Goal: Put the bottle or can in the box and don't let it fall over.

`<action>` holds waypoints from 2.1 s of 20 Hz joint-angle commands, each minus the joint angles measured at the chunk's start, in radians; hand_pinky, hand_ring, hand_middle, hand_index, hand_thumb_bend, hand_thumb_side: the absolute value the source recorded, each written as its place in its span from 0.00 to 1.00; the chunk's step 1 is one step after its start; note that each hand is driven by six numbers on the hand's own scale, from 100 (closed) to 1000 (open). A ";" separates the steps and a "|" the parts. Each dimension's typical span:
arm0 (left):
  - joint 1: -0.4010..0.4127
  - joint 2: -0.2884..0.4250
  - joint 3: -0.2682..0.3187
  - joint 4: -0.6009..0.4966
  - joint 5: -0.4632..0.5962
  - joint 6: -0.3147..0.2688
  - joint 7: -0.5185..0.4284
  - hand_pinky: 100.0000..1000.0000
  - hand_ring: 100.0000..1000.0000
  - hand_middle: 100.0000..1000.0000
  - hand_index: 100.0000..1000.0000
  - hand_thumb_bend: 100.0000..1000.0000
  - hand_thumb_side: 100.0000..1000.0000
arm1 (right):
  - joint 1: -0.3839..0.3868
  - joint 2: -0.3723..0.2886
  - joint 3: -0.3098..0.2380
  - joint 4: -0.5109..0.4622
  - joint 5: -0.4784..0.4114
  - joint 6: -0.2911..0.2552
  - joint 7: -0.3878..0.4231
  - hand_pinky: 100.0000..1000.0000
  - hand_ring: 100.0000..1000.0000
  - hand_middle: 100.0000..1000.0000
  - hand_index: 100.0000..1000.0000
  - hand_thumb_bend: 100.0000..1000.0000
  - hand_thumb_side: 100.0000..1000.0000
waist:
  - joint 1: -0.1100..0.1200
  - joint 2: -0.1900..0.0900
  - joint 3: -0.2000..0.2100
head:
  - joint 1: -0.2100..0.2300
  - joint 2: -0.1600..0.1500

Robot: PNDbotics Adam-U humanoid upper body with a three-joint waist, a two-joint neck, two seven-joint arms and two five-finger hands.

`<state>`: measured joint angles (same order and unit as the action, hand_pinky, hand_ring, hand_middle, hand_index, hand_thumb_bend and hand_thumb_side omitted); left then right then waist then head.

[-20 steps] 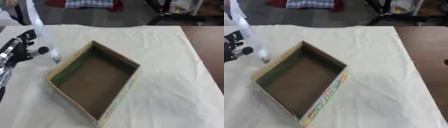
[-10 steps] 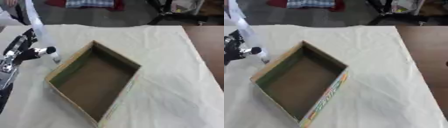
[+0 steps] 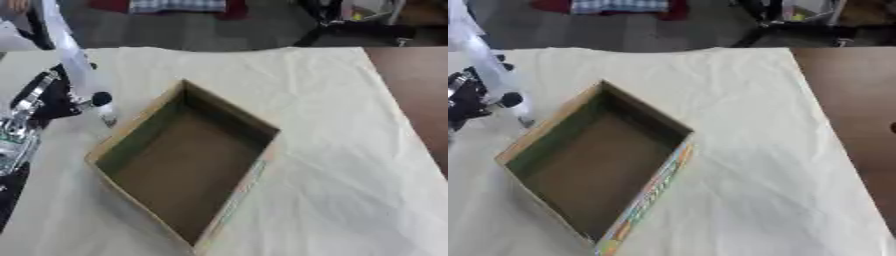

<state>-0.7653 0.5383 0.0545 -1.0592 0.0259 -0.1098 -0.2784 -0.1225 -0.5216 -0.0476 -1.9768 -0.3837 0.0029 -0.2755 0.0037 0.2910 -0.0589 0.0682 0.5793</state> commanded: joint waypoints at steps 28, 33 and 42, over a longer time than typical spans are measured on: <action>-0.044 -0.001 0.008 0.035 0.121 0.068 -0.029 1.00 1.00 0.91 0.36 0.36 0.00 | -0.002 0.017 -0.010 -0.023 0.005 0.022 -0.008 0.97 1.00 1.00 0.80 0.00 0.48 | -0.007 -0.009 -0.008 | 0.009 -0.009; -0.052 -0.003 0.011 0.049 0.081 0.069 0.011 1.00 0.98 0.84 0.27 0.40 0.00 | -0.002 0.020 -0.010 -0.023 0.004 0.025 -0.009 0.97 1.00 1.00 0.80 0.00 0.48 | -0.008 -0.009 -0.008 | 0.009 -0.009; -0.060 -0.006 0.016 0.072 0.058 0.068 0.042 1.00 0.88 0.71 0.15 0.34 0.00 | -0.002 0.023 -0.012 -0.023 0.002 0.027 -0.010 0.97 1.00 1.00 0.79 0.00 0.47 | -0.007 -0.010 -0.011 | 0.009 -0.009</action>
<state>-0.8133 0.5180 0.0635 -0.9868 0.0863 -0.0426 -0.2412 -0.1216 -0.4864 -0.0486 -1.9768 -0.3832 0.0287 -0.2843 -0.0024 0.2951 -0.0678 0.0760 0.5786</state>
